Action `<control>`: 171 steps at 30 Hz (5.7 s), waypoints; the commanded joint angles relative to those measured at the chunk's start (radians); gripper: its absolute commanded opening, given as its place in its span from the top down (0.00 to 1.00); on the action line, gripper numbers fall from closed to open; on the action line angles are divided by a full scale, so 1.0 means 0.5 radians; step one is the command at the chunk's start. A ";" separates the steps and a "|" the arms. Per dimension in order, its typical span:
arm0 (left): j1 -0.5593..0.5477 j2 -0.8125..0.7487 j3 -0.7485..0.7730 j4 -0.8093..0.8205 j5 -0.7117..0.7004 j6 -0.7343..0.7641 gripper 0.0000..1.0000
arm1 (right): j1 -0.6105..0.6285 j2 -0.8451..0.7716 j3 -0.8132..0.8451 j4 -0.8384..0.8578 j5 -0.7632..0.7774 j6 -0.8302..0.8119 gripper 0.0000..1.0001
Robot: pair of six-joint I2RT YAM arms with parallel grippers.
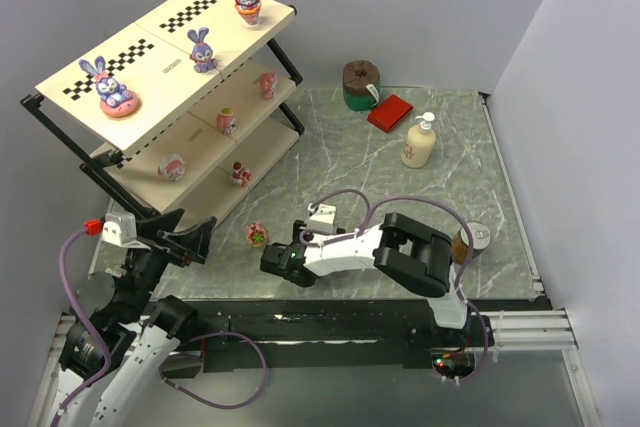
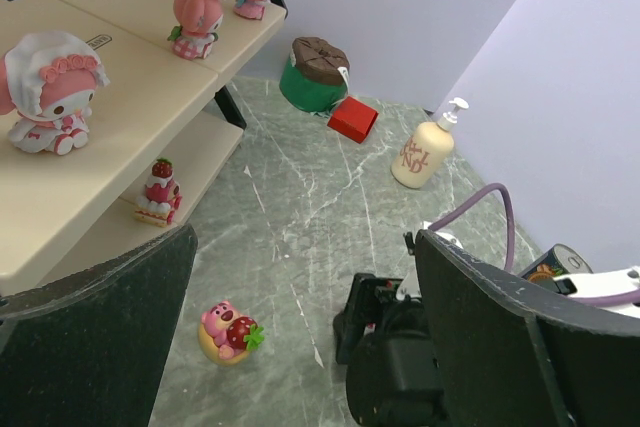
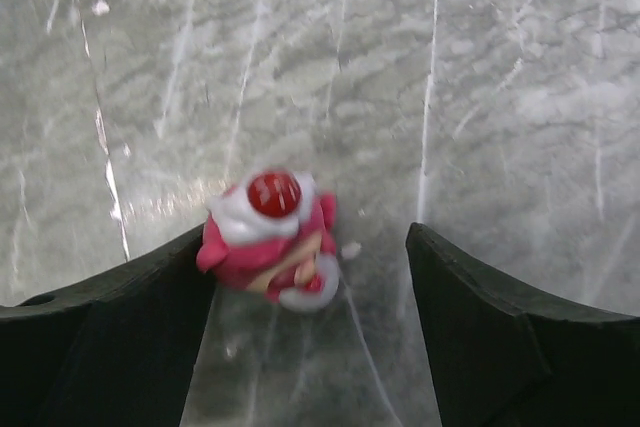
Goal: Place and organize the plastic toys onto the shelf
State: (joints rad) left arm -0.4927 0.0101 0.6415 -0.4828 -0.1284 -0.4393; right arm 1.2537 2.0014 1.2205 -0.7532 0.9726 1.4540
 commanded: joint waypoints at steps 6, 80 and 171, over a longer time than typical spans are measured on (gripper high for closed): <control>0.001 -0.238 0.000 0.057 0.008 0.004 0.04 | 0.012 -0.079 -0.275 0.605 -0.012 -0.505 0.25; 0.001 -0.290 0.276 -0.022 -0.093 0.066 0.04 | -0.041 0.317 0.513 2.439 -1.120 -2.475 0.92; 0.001 -0.241 0.374 -0.029 -0.022 0.026 0.04 | 0.070 0.421 0.676 2.663 -0.997 -2.687 0.00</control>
State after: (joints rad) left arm -0.4927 0.0101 0.8085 -0.5053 -0.1436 -0.4278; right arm 1.2808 2.3142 1.5814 0.5022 0.4519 0.1390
